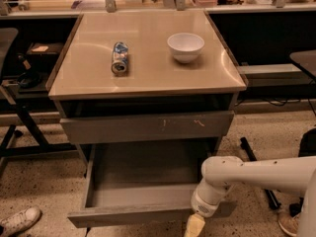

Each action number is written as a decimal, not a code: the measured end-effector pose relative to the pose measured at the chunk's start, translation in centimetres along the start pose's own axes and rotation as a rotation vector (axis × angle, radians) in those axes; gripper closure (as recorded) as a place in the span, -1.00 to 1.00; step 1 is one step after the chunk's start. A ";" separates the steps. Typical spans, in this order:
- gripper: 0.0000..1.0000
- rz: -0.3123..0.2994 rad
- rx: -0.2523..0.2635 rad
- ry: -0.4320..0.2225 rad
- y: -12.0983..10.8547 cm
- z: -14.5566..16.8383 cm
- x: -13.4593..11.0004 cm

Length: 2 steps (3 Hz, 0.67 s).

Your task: Open middle drawer

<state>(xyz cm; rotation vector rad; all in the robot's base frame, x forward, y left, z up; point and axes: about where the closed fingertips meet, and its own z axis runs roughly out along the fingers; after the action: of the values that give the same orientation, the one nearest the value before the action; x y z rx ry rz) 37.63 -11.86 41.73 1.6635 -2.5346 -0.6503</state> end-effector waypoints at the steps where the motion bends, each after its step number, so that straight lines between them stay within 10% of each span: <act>1: -1.00 0.039 -0.019 -0.001 1.8 -0.5 1.7; 2: -1.00 0.039 -0.019 -0.002 1.8 -0.5 1.7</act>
Offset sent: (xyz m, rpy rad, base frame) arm -0.0219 -0.0116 0.0078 -0.0005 0.0290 -0.0322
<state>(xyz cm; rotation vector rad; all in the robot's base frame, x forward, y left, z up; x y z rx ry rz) 35.47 -12.97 42.51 1.6043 -2.5463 -0.6711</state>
